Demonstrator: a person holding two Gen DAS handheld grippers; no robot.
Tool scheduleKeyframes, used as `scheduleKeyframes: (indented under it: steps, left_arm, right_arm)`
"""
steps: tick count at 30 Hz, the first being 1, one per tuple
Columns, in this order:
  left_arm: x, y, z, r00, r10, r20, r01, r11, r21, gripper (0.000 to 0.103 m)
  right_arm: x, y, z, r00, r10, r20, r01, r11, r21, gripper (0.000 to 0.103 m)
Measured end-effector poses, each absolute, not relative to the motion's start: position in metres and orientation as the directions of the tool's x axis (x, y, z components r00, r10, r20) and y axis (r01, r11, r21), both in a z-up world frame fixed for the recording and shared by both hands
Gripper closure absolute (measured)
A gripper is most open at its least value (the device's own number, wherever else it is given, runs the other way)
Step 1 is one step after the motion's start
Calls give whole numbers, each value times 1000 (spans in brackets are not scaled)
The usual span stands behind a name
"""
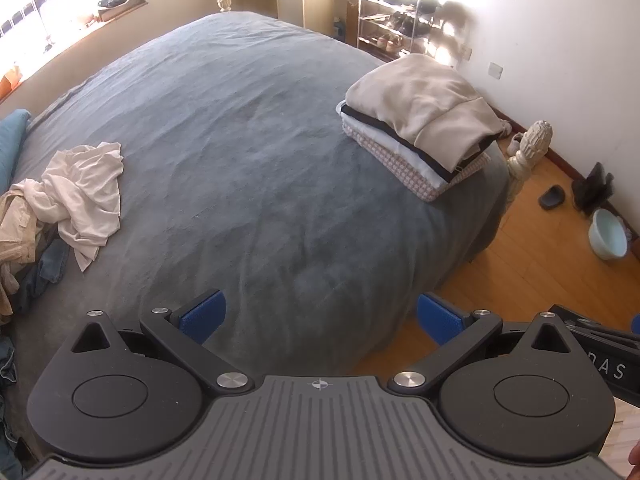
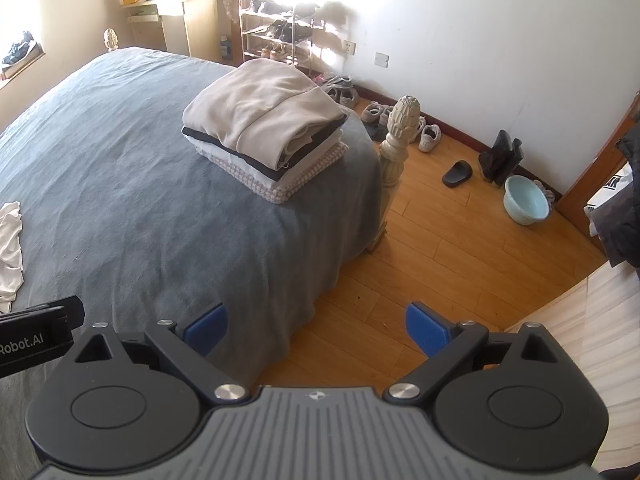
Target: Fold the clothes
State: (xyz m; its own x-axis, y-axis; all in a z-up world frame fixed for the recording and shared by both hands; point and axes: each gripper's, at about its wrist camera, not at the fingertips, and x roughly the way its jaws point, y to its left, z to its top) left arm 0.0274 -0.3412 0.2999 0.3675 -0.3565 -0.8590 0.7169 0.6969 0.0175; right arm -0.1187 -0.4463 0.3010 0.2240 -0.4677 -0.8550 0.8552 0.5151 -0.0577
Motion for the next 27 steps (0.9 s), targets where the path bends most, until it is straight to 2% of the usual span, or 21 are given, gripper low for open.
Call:
scheduleKeyframes:
  steps: [27]
  left_arm:
    - [34, -344, 297, 359, -346, -867, 718, 696, 20, 0]
  right_arm:
    - [-112, -448, 299, 214, -468, -858, 857, 510, -65, 4]
